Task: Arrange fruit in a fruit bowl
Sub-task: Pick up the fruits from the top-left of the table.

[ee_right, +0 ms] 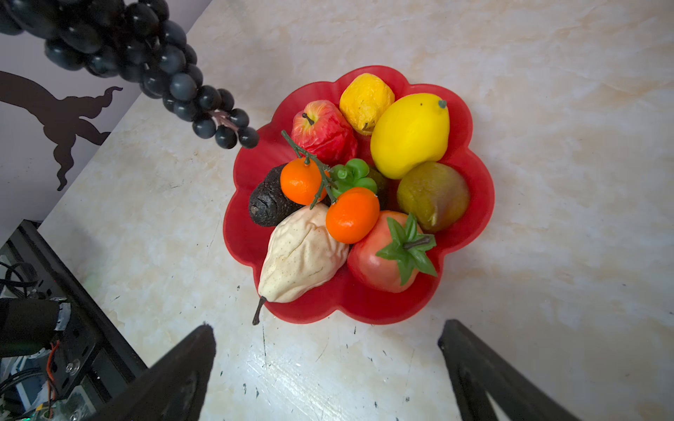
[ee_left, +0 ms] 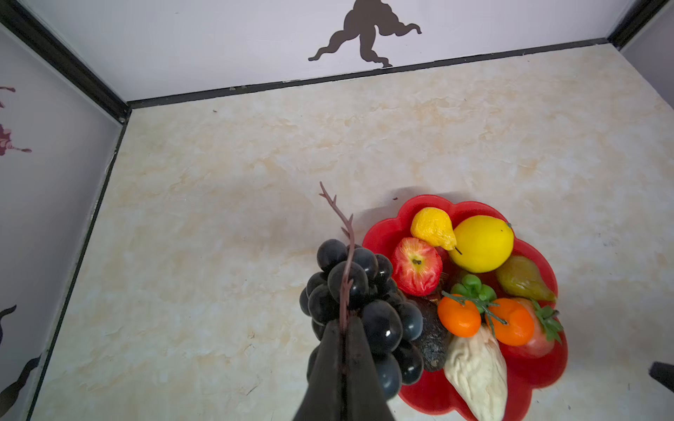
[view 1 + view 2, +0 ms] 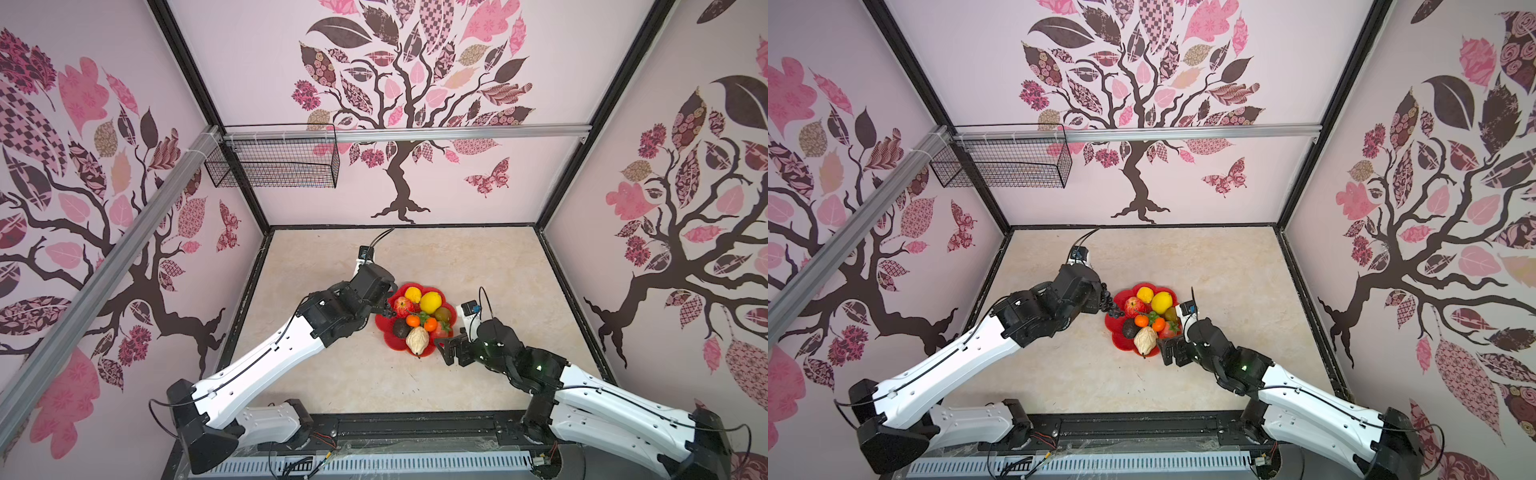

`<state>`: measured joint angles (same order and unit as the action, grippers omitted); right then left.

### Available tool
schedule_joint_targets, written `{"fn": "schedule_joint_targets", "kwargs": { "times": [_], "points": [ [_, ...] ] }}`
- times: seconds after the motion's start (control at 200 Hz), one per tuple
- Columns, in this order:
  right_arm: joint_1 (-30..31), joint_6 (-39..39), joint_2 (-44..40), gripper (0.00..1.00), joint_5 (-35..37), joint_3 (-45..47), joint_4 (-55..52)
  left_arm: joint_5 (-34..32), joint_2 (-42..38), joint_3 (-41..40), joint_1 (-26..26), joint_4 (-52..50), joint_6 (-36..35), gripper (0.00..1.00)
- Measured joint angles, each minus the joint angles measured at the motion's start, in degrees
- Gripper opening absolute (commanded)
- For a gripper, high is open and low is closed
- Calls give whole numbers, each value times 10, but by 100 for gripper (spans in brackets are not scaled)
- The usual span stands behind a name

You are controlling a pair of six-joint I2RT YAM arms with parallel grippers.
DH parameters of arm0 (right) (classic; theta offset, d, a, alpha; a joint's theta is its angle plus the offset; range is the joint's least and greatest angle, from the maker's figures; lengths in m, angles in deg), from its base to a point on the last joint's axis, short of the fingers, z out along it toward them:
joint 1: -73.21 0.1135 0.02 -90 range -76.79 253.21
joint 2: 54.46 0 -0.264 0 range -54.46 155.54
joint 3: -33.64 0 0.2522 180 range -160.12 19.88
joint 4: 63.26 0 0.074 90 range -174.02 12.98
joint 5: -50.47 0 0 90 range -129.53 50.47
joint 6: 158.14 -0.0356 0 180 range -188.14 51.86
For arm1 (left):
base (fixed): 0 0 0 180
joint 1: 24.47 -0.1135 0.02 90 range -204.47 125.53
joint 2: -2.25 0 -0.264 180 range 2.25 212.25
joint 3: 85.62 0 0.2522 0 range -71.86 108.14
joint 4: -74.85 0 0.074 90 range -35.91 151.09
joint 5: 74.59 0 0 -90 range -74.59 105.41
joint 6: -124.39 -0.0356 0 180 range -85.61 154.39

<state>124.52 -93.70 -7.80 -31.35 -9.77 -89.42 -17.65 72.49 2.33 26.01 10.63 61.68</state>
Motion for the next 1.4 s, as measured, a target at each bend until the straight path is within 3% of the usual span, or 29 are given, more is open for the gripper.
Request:
{"fn": "schedule_joint_targets", "kwargs": {
  "times": [0.49,0.91,1.401],
  "points": [
    [0,0,15,100,3,-3,-2,87,-47,-12,16,-15,51,0],
    [0,0,20,100,11,-11,-3,151,-38,-57,26,12,75,0],
    [0,0,25,100,12,-11,-3,169,-40,-67,28,19,83,0]
  ]
}}
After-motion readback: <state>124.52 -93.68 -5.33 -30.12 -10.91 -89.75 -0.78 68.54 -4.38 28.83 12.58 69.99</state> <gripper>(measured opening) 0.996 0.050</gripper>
